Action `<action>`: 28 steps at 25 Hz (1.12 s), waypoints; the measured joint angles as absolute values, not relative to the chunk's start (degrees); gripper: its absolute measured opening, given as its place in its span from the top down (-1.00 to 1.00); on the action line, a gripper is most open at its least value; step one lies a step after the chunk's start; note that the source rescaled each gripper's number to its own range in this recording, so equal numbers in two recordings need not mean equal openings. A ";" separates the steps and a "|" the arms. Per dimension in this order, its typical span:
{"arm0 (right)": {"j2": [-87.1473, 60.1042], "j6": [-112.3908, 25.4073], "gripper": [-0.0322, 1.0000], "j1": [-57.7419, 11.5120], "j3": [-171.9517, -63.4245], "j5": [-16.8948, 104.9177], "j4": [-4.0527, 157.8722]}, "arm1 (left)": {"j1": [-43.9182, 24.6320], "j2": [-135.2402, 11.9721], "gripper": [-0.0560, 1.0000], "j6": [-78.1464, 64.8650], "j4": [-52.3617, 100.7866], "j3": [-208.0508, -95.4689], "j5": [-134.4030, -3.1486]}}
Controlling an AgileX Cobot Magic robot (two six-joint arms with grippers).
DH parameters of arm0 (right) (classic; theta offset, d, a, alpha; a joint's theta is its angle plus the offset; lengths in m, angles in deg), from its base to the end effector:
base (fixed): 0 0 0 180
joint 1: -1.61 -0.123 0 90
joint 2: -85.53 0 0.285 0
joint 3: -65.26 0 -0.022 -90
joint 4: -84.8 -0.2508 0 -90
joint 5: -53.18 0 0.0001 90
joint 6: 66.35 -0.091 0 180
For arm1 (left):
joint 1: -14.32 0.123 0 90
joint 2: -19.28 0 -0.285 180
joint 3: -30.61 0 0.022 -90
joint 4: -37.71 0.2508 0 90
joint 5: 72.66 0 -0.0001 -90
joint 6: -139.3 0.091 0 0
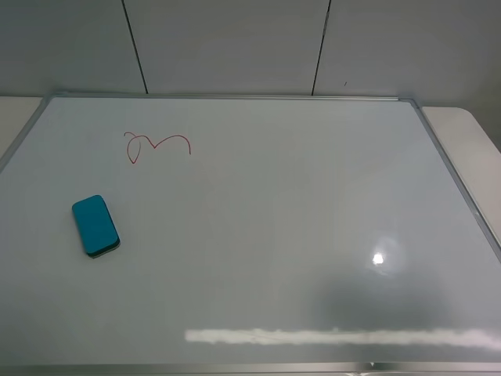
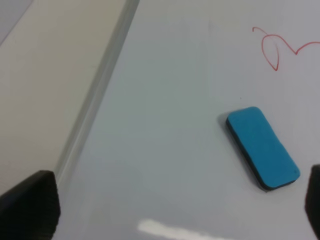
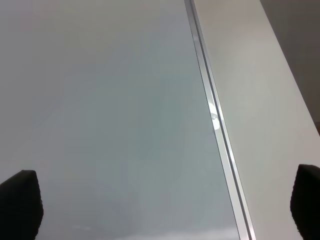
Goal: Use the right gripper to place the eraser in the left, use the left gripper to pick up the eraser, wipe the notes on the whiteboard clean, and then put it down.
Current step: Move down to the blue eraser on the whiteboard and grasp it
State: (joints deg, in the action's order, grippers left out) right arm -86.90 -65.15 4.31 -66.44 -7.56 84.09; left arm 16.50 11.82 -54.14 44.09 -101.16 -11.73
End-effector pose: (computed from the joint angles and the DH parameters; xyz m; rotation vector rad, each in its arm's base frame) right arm -0.0059 0.0013 0.2786 0.0260 2.0351 -0.0280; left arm -0.0071 0.0086 0.2791 -0.2819 2.0108 0.0092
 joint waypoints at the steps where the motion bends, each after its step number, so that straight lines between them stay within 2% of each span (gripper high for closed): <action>1: -86.90 -65.15 -1.00 4.31 -66.44 -7.56 84.09 | 16.50 11.82 -1.00 -54.14 44.09 -101.16 -11.73; 28: -86.90 -65.15 -1.00 4.31 -66.44 -7.56 84.09 | 16.50 11.82 -1.00 -54.14 44.09 -101.16 -11.73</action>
State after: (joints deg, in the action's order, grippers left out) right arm -86.90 -65.15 4.31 -66.44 -7.56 84.09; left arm 16.50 11.82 -54.14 44.09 -101.16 -11.73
